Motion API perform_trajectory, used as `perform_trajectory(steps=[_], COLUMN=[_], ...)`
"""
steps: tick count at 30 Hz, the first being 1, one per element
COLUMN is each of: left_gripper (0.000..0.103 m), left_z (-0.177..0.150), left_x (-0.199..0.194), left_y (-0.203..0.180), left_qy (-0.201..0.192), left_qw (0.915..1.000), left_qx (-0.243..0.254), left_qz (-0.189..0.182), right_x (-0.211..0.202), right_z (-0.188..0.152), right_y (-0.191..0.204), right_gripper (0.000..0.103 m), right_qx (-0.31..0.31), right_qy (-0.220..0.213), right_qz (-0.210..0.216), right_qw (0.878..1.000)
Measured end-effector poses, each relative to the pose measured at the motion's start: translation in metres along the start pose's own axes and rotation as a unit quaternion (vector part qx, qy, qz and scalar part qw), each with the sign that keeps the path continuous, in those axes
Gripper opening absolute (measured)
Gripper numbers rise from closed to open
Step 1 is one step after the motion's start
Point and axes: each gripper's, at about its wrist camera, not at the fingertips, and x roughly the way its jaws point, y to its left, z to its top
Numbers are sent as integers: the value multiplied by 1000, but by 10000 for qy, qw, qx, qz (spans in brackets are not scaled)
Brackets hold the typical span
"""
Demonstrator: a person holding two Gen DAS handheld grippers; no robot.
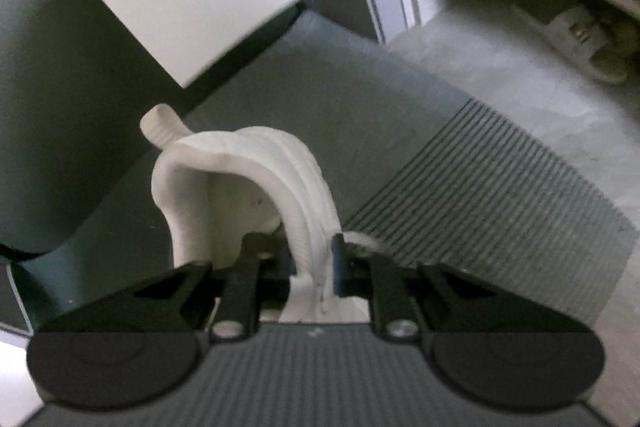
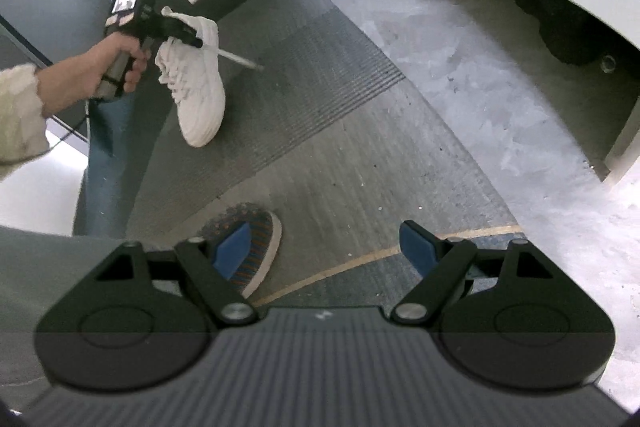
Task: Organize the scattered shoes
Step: 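Lift the sneaker with the left gripper and carry it toward the shoe row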
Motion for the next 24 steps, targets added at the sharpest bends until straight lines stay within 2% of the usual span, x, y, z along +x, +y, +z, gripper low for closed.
perform_trajectory(steps=[4,7,9,14,17,20,24], left_gripper=[17,17,17,17,17,17,17], left_z=[-4,-12,-16,-35,-41,-38,-26], left_x=[-61,-131,-162,-297,-372,-438,-485], left_y=[-10,-26,-34,-54,-58,-62,-73], left_qy=[-164,-307,-374,-729,-927,-1106,-1454], left_qw=[9998,9993,9988,9948,9915,9903,9871], left_qx=[-123,-228,-310,-716,-914,-841,-669], left_qz=[-19,-10,-47,20,47,99,-92], right_x=[-34,-67,-93,-163,-188,-205,-205], right_z=[-4,-11,-18,-39,-45,-45,-37], right_y=[0,-7,-14,-37,-44,-46,-45], right_gripper=[84,84,84,84,84,84,84], right_qx=[-151,-274,-320,-686,-869,-1003,-1085], right_qy=[-205,-309,-373,-600,-565,-410,-186], right_qz=[162,275,349,539,733,1021,1228], right_qw=[9995,9988,9982,9944,9919,9889,9863])
